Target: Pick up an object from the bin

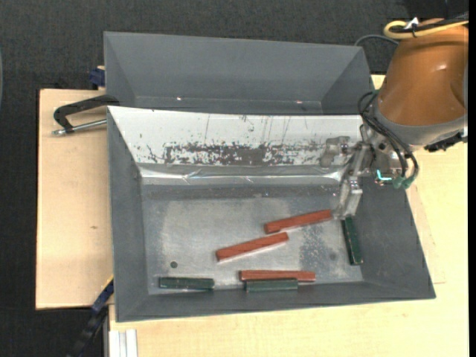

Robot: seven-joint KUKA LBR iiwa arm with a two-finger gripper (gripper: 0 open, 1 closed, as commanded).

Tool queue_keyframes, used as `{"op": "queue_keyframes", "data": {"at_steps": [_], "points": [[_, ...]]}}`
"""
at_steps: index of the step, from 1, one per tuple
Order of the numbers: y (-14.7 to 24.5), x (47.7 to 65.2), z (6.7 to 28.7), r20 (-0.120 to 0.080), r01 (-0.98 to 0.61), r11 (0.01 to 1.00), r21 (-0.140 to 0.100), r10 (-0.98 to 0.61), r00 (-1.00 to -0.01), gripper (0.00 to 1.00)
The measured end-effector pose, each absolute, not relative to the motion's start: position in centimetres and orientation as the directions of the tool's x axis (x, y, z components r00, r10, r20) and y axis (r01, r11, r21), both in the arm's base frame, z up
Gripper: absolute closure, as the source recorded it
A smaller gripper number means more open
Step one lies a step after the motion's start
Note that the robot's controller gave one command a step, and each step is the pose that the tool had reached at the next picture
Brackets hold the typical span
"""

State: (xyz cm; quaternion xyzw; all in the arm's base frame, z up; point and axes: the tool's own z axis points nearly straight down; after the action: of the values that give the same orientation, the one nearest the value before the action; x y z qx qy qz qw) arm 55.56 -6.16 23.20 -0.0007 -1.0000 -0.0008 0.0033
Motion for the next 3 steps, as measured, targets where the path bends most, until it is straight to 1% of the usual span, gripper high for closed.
{"op": "queue_keyframes", "data": {"at_steps": [1,2,3], "points": [[-6.1,55.7,23.6,-0.002,0.0,1.0,0.0,0.0,-1.0,0.0],[-4.3,56.2,17.8,-0.004,-0.104,0.995,0.0,-0.104,-0.995,0.0],[-0.7,56.5,16.1,-0.003,-0.178,0.984,0.001,-0.178,-0.984,0.0]]}}
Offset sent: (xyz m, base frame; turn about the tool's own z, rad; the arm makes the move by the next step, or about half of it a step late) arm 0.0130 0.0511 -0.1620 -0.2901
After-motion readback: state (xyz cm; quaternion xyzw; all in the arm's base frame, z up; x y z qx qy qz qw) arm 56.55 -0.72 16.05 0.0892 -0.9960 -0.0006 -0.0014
